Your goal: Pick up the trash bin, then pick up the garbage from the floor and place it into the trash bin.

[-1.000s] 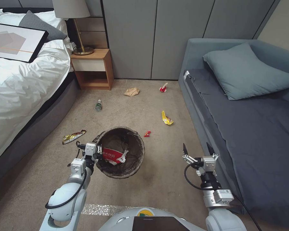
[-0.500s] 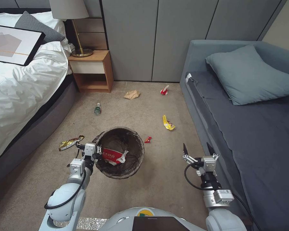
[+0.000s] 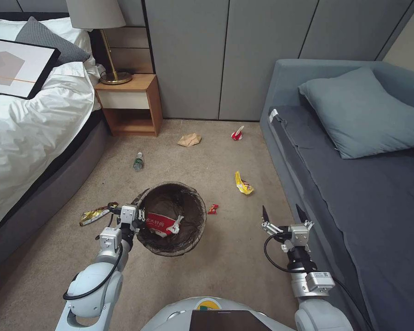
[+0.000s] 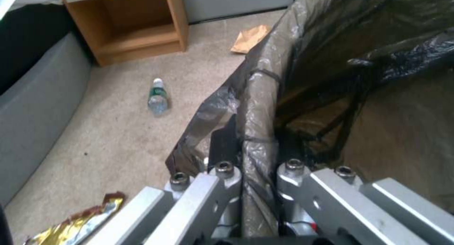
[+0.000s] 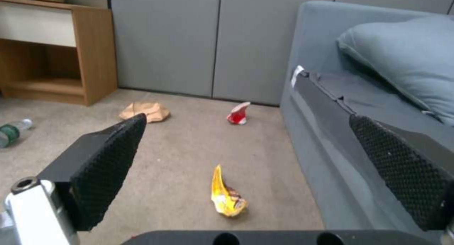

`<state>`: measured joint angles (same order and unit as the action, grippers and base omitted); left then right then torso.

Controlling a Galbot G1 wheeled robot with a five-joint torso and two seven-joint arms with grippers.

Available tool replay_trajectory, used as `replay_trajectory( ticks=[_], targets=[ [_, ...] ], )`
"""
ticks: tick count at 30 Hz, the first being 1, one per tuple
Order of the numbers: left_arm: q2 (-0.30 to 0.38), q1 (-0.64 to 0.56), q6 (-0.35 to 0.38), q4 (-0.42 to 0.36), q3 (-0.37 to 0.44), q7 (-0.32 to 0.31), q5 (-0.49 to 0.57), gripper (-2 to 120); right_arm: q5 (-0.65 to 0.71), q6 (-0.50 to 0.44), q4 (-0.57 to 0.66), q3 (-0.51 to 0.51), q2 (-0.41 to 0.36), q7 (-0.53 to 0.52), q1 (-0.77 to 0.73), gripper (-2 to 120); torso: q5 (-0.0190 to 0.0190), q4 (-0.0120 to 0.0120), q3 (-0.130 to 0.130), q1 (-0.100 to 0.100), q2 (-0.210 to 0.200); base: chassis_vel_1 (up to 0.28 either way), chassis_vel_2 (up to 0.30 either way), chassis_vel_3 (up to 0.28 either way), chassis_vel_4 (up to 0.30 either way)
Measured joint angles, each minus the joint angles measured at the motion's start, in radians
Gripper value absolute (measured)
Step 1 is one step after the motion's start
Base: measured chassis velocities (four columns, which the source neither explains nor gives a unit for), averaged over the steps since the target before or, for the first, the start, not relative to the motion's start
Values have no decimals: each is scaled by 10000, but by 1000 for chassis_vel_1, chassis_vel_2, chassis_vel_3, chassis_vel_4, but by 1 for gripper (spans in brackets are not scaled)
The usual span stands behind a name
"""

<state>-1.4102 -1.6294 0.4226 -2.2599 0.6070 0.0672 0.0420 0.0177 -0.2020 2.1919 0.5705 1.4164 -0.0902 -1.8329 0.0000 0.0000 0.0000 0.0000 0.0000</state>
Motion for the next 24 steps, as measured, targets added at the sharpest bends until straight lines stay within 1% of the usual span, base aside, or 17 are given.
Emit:
replay_trajectory(
  ticks=[2, 6, 24],
  targets=[
    [-1, 1, 0, 0, -1, 0, 3, 3, -3, -1, -1, -3, 0, 0, 2, 100, -2, -3, 0, 0, 0, -121, 105, 103, -103],
    [-2, 2, 0, 0, -1, -1, 5, 3, -7, -4, -11, -9, 0, 2, 6, 100, 0, 1, 0, 0, 0, -94, 114, 101, -102],
    [-16, 8, -3, 0, -25, -10, 19, 3, -65, -34, -57, -32, 4, -3, -7, 100, 1, 0, 0, 0, 0, -95, 95, 90, -96]
  ],
)
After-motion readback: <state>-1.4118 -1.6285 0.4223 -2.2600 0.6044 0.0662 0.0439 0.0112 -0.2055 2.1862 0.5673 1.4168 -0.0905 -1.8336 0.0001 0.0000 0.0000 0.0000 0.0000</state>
